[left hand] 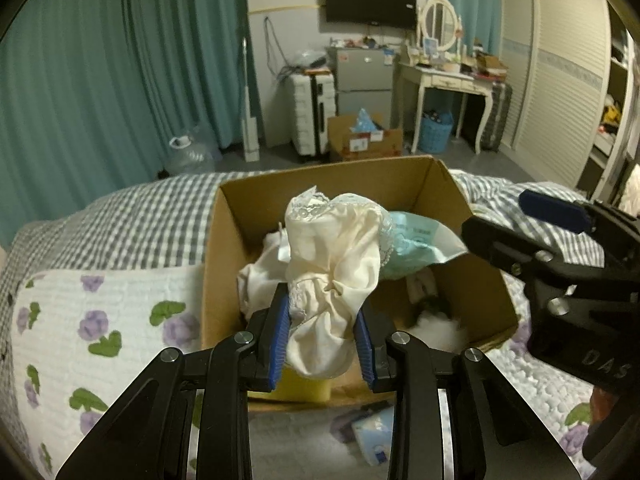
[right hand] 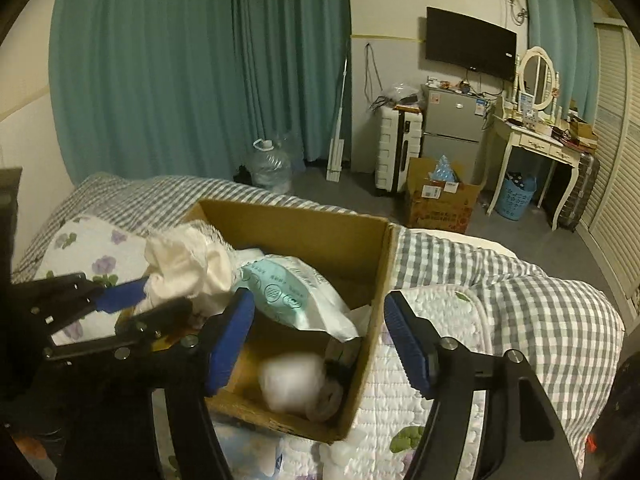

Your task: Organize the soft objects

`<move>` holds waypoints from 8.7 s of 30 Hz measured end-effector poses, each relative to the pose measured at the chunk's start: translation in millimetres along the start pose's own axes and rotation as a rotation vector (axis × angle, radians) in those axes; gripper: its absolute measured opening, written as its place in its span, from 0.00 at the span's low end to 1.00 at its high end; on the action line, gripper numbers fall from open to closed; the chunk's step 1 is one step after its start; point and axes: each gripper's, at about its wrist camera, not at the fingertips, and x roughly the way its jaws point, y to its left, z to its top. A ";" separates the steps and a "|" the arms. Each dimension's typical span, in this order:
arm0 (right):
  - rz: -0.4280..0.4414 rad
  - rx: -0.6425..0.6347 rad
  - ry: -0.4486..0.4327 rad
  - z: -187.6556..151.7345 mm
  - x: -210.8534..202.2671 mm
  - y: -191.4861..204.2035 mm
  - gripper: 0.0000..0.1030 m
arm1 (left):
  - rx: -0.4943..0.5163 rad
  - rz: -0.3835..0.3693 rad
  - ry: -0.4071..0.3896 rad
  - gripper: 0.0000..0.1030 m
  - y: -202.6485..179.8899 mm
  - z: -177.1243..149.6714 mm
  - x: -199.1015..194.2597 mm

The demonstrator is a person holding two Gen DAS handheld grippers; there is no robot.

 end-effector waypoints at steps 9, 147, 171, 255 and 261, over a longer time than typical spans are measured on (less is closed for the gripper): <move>-0.059 0.000 -0.015 1.4 -49.4 -15.2 0.70 | 0.012 0.012 -0.045 0.71 -11.9 -5.0 -46.0; -0.044 -0.206 0.041 52.2 29.8 21.7 0.29 | 0.055 0.037 -0.013 0.17 35.0 12.0 34.1; -0.070 -0.075 -0.103 74.6 -72.3 6.0 0.68 | 0.049 0.130 -0.216 0.81 35.1 14.4 -84.9; -0.162 0.038 -0.292 -107.7 -100.2 40.5 1.00 | -0.136 0.176 -0.379 1.00 64.4 -137.3 -115.5; -0.163 0.040 -0.287 -107.5 -99.2 39.8 1.00 | -0.126 0.181 -0.377 1.00 64.3 -137.1 -115.5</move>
